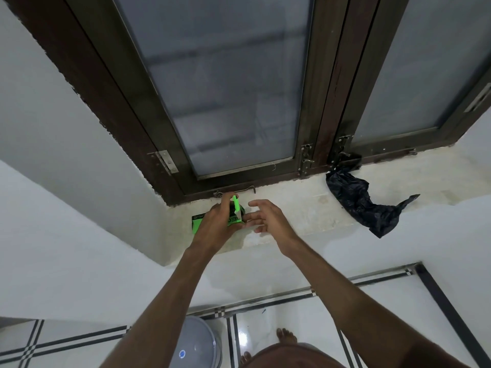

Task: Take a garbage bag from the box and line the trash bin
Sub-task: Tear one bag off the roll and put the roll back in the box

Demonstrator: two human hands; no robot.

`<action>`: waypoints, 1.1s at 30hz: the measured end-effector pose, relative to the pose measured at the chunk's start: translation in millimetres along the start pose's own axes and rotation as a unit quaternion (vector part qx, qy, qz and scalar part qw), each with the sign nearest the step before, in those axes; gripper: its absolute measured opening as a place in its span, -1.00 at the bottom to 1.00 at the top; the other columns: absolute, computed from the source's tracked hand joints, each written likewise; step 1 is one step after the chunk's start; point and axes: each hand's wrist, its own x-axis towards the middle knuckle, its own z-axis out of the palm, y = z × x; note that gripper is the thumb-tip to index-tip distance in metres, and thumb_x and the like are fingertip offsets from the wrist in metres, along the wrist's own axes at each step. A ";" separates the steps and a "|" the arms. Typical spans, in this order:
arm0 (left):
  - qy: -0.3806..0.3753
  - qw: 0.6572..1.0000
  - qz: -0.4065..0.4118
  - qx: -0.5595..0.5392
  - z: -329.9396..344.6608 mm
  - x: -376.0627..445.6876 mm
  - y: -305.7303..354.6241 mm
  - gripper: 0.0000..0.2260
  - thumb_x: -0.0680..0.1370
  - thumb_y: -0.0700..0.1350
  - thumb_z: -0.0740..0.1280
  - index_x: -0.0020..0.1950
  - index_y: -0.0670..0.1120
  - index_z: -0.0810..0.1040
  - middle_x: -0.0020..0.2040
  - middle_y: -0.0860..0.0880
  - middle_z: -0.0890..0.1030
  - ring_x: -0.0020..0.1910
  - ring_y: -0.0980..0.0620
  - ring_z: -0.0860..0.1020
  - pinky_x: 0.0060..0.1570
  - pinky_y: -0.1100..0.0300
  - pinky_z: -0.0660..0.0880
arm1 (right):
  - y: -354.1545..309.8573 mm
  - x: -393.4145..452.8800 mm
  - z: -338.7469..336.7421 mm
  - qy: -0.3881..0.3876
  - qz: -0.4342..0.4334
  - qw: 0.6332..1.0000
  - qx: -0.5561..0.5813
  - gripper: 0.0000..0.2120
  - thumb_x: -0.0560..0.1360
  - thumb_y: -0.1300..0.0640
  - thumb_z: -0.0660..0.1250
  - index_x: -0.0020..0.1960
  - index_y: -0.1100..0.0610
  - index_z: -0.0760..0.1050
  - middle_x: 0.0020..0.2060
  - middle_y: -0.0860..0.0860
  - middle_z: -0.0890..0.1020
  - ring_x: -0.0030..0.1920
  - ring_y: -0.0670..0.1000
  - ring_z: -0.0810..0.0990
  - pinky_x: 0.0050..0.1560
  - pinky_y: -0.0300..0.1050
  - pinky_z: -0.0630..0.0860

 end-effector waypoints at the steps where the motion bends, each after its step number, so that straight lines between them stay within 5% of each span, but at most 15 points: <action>1: -0.008 1.000 0.000 0.017 1.0 0.0 -1.2 -0.36 0.45 -0.01 0.50 0.40 0.04 0.21 0.20 -0.09 0.60 0.10 -0.12 0.58 0.01 0.03 0.55 | -2.2 -0.2 -2.2 -0.007 0.015 1.000 0.000 -0.63 0.66 -0.09 0.05 0.22 0.05 0.54 -0.04 0.05 0.74 0.00 0.06 0.69 -0.01 -0.03 0.53; 5: -0.023 0.995 0.026 0.099 5.2 1.5 -2.5 -0.36 0.47 0.03 0.47 0.48 0.06 0.27 0.33 0.00 0.54 0.25 -0.05 0.53 0.16 0.05 0.49 | -5.8 -2.8 -4.9 0.003 0.003 0.999 -0.039 -0.55 0.59 -0.27 0.16 0.13 0.06 0.58 -0.02 0.01 0.70 -0.02 -0.01 0.70 -0.08 -0.11 0.59; 8: -0.015 0.991 0.045 0.121 8.7 2.5 -4.6 -0.41 0.48 0.03 0.45 0.47 0.02 0.35 0.35 0.00 0.53 0.26 -0.03 0.51 0.20 0.08 0.45 | -2.9 0.4 -7.4 0.032 -0.044 0.996 -0.077 -0.75 0.56 -0.03 0.37 0.11 0.13 0.61 -0.03 0.05 0.69 -0.11 -0.02 0.69 -0.30 -0.30 0.52; 11: -0.013 0.994 0.036 0.098 7.5 3.1 -6.6 -0.39 0.48 0.03 0.45 0.49 0.03 0.32 0.37 0.00 0.51 0.29 -0.03 0.49 0.22 0.07 0.45 | 1.9 6.0 -8.7 0.088 -0.038 0.992 -0.087 -0.75 0.53 0.12 0.43 0.17 0.18 0.62 -0.01 0.07 0.68 -0.10 0.04 0.68 -0.27 -0.28 0.57; 17: -0.001 0.998 0.040 0.057 0.8 2.1 -6.5 -0.34 0.46 0.05 0.47 0.50 0.09 0.28 0.39 0.00 0.49 0.31 -0.02 0.49 0.23 0.08 0.47 | 4.1 11.1 -6.4 0.039 -0.014 0.999 0.007 -0.61 0.51 0.22 0.44 0.30 0.10 0.44 -0.06 0.14 0.68 -0.12 0.05 0.69 -0.09 -0.14 0.60; 24: -0.002 0.999 0.028 0.046 1.7 0.7 -8.2 -0.34 0.46 0.06 0.47 0.50 0.08 0.26 0.39 -0.01 0.49 0.32 -0.03 0.48 0.25 0.07 0.47 | 6.5 11.7 -3.0 0.023 -0.008 1.000 -0.001 -0.81 0.51 0.17 0.45 0.12 0.16 0.62 -0.05 0.09 0.72 -0.15 0.00 0.69 -0.09 -0.14 0.65; 29: -0.006 0.999 0.024 0.042 1.2 2.0 -4.3 -0.33 0.47 0.06 0.47 0.50 0.10 0.24 0.39 -0.01 0.49 0.32 -0.03 0.49 0.23 0.07 0.48 | 8.9 12.5 0.4 0.049 -0.013 0.999 0.002 -0.89 0.56 0.24 0.38 -0.06 0.07 0.66 -0.17 0.06 0.71 -0.22 0.01 0.67 0.05 0.07 0.62; 33: -0.007 0.999 0.020 0.032 2.4 1.3 -2.3 -0.35 0.48 0.05 0.45 0.50 0.11 0.25 0.39 -0.01 0.49 0.32 -0.03 0.49 0.24 0.07 0.48 | 5.5 11.3 2.7 0.064 -0.022 0.998 -0.012 -0.87 0.55 0.27 0.37 -0.08 0.08 0.64 -0.19 0.06 0.70 -0.23 -0.02 0.65 -0.23 -0.19 0.61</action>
